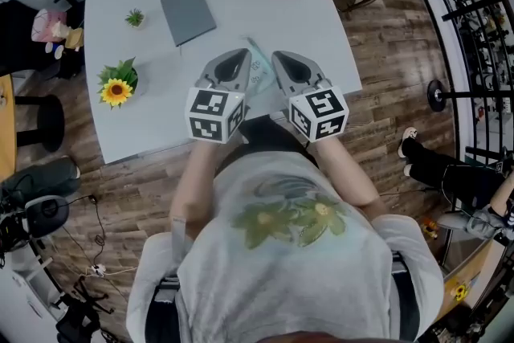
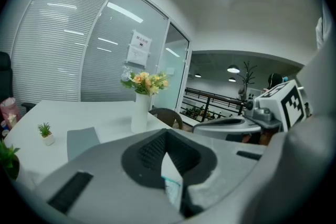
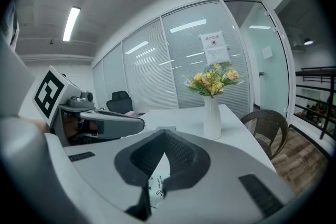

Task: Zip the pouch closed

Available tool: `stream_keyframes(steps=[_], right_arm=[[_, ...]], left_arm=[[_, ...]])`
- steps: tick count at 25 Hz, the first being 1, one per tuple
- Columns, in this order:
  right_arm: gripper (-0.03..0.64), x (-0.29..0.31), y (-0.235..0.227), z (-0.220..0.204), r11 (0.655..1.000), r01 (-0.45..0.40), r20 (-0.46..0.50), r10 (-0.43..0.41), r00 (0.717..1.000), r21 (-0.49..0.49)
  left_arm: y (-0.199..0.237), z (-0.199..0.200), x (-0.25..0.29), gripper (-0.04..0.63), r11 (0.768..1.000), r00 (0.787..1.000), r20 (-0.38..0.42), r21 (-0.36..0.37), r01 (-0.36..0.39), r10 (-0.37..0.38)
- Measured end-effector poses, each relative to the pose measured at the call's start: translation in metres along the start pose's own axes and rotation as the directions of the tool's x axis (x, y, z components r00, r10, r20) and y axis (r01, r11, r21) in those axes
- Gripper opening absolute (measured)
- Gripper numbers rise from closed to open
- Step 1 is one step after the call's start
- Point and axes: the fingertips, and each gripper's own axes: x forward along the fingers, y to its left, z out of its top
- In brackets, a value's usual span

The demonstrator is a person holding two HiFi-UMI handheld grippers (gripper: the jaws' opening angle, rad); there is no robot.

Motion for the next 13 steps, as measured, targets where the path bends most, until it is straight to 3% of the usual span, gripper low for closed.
stream_keyframes(steps=[8,13], right_arm=[[0.016,-0.0025,-0.0015,0.0012,1.0,0.005,-0.009,-0.005,1.0,0.001],[0.017,-0.0002,-0.0005,0.0003,1.0,0.001,-0.014,-0.001,1.0,0.001]], left_arm=[[-0.0053,0.0017,-0.0002,0.003,0.999,0.999,0.017,-0.022,0.035,-0.034],[-0.0069,0.003,0.0007,0.003,0.999,0.999,0.018,0.002,0.049,-0.049]])
